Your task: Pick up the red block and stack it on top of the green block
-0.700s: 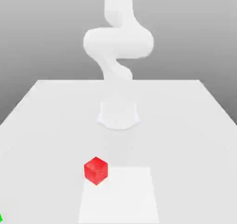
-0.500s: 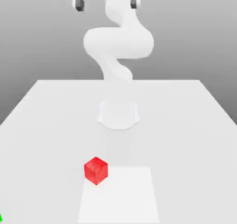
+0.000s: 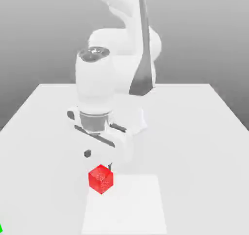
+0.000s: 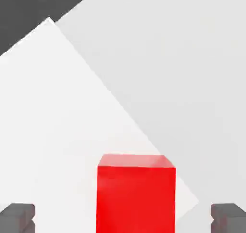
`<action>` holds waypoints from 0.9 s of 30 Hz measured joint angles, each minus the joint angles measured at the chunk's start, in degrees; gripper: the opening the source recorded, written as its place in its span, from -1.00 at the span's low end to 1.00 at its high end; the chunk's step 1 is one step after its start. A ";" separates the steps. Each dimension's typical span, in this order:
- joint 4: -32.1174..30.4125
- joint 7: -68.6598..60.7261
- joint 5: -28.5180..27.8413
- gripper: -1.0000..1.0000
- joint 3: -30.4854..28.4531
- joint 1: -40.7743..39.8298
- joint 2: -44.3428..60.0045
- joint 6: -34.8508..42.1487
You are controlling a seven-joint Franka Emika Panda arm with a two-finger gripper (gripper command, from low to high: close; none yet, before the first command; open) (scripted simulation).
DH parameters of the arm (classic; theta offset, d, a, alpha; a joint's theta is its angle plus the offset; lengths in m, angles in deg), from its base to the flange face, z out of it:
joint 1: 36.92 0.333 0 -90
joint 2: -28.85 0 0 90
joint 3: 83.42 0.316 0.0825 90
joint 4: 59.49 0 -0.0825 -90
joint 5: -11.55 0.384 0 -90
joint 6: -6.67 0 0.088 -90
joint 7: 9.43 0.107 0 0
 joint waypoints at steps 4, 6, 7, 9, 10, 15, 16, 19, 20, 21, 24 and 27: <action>0.97 0.97 -1.24 -1.00 -1.34 1.03 7.89 -6.72; 0.97 0.99 -1.26 -1.00 -1.34 1.03 7.89 -6.73; 0.97 1.02 -1.29 -1.00 -1.33 1.03 7.89 -6.75; 0.97 1.09 -1.37 -1.00 -1.32 1.01 7.89 -6.81; 1.07 1.19 -1.50 -1.00 -1.51 1.16 8.68 -7.48; 0.01 0.18 -0.05 -1.00 -0.50 0.53 1.10 -0.96; -0.28 0.07 0.13 -1.00 -0.70 0.79 -0.92 0.74; 0.09 0.30 0.41 -1.00 -0.80 0.28 -5.37 5.58; 1.53 0.77 0.67 -1.00 -1.15 -0.35 -5.09 6.75; 3.32 1.34 0.96 -1.00 -1.53 -0.84 -4.36 7.81; 9.28 3.31 1.82 -1.00 -2.85 -2.29 -1.34 10.73; 15.49 5.49 2.51 -1.00 -3.96 -4.19 2.02 13.57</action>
